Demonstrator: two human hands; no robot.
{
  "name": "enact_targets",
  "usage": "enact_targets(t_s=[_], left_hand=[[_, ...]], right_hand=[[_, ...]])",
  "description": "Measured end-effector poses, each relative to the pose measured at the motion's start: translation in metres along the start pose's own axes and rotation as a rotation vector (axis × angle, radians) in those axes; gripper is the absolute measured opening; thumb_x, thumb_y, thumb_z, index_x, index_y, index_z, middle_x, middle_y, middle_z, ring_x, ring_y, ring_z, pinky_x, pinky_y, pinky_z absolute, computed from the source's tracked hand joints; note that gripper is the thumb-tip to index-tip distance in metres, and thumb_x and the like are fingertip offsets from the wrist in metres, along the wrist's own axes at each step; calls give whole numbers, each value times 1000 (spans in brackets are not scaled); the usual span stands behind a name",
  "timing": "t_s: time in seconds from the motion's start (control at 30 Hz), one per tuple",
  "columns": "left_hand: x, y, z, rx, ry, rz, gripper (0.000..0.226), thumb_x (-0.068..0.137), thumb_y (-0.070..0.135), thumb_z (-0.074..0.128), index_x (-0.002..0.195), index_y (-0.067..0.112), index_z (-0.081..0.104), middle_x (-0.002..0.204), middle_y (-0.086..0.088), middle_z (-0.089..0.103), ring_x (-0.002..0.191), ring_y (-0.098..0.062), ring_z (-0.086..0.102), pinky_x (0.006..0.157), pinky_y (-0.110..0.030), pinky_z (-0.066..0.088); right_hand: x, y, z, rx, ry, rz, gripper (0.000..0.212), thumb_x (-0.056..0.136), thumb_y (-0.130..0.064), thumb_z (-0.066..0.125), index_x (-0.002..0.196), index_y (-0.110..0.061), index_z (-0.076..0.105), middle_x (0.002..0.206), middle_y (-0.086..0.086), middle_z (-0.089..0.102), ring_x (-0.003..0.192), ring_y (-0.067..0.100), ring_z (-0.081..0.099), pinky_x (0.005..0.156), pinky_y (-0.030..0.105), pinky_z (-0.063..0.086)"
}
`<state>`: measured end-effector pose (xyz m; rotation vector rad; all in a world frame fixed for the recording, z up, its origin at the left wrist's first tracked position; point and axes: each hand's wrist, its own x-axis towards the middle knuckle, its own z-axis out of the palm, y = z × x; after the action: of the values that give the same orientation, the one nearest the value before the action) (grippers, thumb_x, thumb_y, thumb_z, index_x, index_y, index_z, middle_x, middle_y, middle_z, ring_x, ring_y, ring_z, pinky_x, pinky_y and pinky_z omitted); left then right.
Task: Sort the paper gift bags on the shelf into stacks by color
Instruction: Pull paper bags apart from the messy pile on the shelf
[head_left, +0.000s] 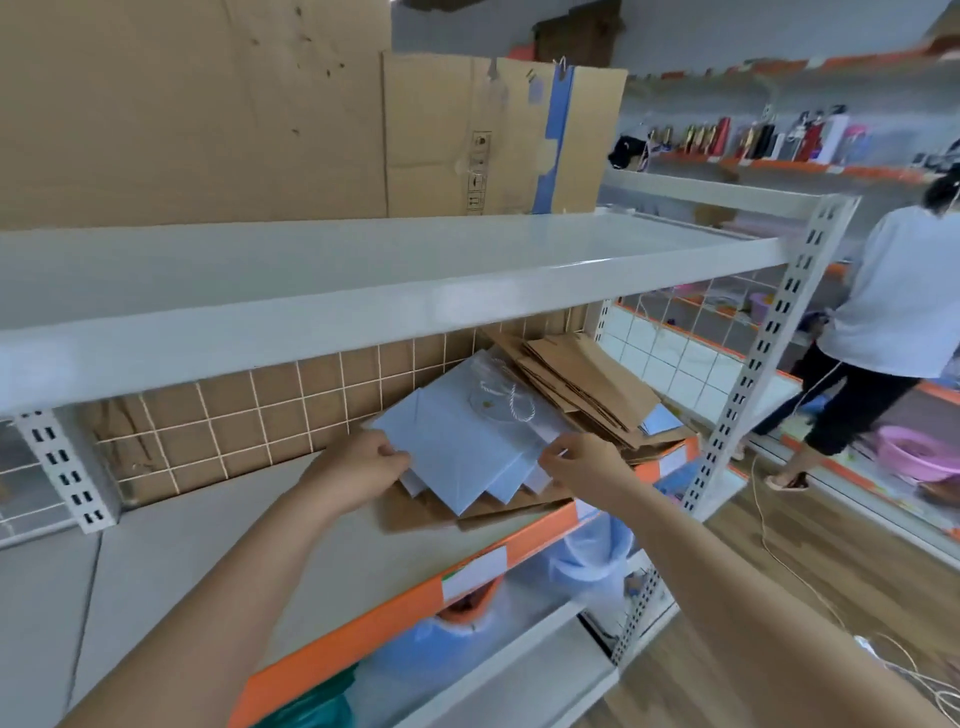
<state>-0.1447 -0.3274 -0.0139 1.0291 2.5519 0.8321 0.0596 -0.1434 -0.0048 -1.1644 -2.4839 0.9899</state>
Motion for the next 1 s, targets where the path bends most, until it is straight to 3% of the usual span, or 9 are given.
enact_targets(t_s=[0.13,0.27,0.37,0.5,0.63,0.77,0.83,0.9,1.0], left_hand=[[40,38,13,-1,2,36,22,87,34,56,74,17,56,69,4,56,59,-12,49,56,-27,34],[74,75,30,32,11,56,24,87,36,57,69,19,54,71,0,60,65,-19,56,61,-28,42],[87,98,45,72,52,37,26,87,37,53,67,22,51,66,1,56,60,-19,55,58,-26,39],[108,129,58,151,137,-11,25,87,36,51,68,19,51,66,3,55,61,-19,54,57,-25,35],[130,162,79,82,123,-22,22,85,31,51,65,20,54,64,0,56,69,-23,58,62,-27,37],[151,200,107,-28,175,-74,14,87,31,52,75,24,56,73,-2,57,69,-21,55,64,-28,37],[159,218,122,-141,186,-112,15,88,28,53,75,21,53,72,-2,54,68,-18,51,63,-27,36],[165,233,138,-218,158,-178,25,89,26,53,66,18,47,64,-1,50,66,-18,51,58,-26,35],[170,244,163,-240,134,-290,19,88,26,55,73,14,55,74,-6,58,73,-22,58,60,-25,42]], right_hand=[[30,22,-35,-11,84,40,16,88,-22,55,88,-12,66,76,5,68,67,20,62,59,25,49],[63,53,-61,-3,120,117,15,87,-22,55,89,-12,66,79,6,67,73,21,61,57,23,45],[91,71,-72,24,130,138,13,87,-21,55,91,-12,64,89,13,70,85,28,65,66,28,50],[134,90,-88,29,152,116,13,86,-20,54,90,-12,63,88,15,70,85,30,66,72,31,50],[183,116,-110,-79,108,112,24,87,-25,53,99,-9,67,97,13,70,94,28,64,82,36,53],[233,147,-131,-159,20,121,35,90,-27,55,107,2,63,116,17,63,108,30,60,88,38,50],[254,163,-136,-237,-90,115,34,92,-36,52,83,-5,59,96,10,64,95,26,61,72,30,45],[271,177,-136,-262,-159,115,38,92,-44,52,67,-15,48,74,1,53,78,20,54,64,27,37],[289,196,-129,-204,-209,95,41,83,-55,60,77,-16,49,76,0,50,76,19,50,64,28,36]])
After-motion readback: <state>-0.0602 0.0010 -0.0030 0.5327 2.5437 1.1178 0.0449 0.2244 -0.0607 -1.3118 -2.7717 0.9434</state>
